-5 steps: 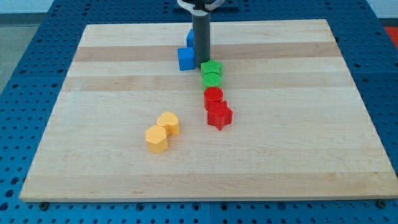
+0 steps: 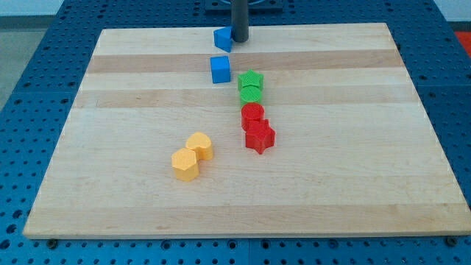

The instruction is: Push blue triangle into blue cube

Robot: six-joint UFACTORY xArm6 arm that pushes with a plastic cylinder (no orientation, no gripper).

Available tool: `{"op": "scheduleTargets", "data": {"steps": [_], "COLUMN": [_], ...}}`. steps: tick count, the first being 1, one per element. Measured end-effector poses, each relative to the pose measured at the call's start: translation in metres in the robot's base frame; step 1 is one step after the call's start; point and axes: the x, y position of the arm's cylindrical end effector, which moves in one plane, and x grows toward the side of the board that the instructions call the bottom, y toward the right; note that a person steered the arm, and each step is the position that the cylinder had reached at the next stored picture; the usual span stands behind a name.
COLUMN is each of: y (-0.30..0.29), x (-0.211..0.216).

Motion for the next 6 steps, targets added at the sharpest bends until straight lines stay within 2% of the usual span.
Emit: {"op": "scheduleTargets", "data": {"steps": [2, 6], "y": [-0.005, -0.028], "x": [-0.015, 0.049]}}
